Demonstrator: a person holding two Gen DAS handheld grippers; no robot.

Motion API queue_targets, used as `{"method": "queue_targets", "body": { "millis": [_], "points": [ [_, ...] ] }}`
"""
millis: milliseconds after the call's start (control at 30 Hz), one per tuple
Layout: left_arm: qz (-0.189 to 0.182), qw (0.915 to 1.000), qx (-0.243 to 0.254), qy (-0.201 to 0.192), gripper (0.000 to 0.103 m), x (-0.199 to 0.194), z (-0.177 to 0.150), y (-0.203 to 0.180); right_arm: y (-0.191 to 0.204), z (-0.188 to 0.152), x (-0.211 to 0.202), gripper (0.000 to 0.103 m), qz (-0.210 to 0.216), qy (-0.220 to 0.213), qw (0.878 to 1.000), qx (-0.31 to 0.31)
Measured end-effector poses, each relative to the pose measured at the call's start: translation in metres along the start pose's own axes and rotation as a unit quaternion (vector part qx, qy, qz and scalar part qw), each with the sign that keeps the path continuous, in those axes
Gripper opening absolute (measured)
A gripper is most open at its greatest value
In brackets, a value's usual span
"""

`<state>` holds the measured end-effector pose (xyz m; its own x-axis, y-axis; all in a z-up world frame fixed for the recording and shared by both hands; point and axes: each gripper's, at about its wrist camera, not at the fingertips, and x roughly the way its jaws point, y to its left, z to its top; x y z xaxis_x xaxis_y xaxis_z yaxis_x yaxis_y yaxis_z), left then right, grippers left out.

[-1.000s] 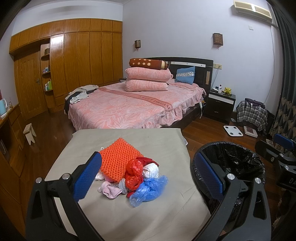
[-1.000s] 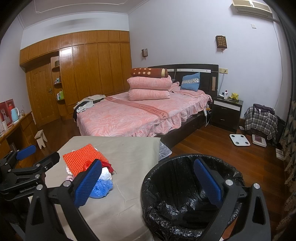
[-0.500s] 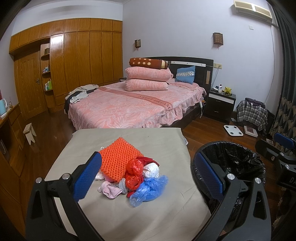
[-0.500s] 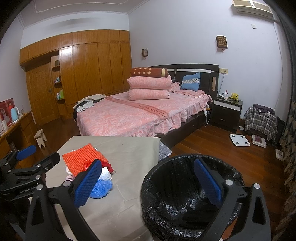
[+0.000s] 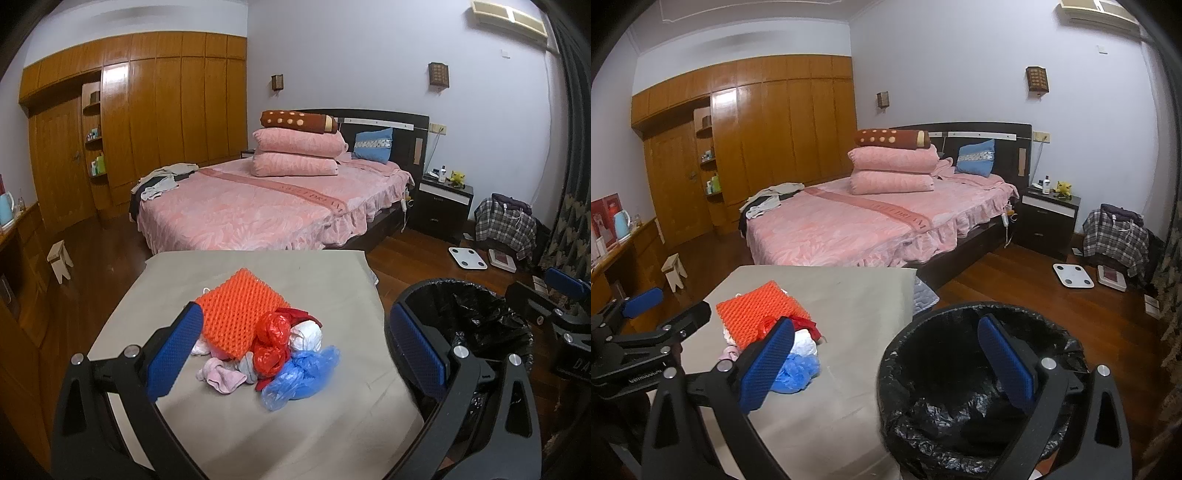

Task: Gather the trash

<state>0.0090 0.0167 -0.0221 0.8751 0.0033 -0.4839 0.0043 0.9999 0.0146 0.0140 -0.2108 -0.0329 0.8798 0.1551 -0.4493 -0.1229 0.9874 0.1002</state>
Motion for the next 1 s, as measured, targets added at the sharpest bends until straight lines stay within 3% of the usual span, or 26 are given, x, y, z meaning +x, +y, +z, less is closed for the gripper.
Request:
{"method": "queue_targets", "body": {
  "millis": [300,467,633,767,1000],
  "points": [
    [0.007,0.9999,-0.002,0.009,0.098,0.006,0.0,0.008,0.012,-0.001,0.016,0.097,0.016,0.01,1.0,-0.002],
    [0.026,0.9996,-0.004,0.013,0.098,0.014,0.0,0.033,0.026,-0.006,0.036,0.097,0.032,0.023,0.999,-0.005],
    [0.055,0.9975,-0.017,0.042,0.098,0.034,-0.014,0.077,0.042,-0.02,0.066,0.097,0.046,0.048,0.998,-0.005],
    [0.057,0.9953,-0.034,0.07,0.098,0.054,-0.034,0.108,0.059,-0.037,0.094,0.095,0.057,0.075,0.996,-0.009],
    [0.062,0.9903,-0.036,0.119,0.098,0.086,-0.062,0.128,0.089,-0.073,0.145,0.086,0.08,0.132,0.988,-0.029]
  ]
}}
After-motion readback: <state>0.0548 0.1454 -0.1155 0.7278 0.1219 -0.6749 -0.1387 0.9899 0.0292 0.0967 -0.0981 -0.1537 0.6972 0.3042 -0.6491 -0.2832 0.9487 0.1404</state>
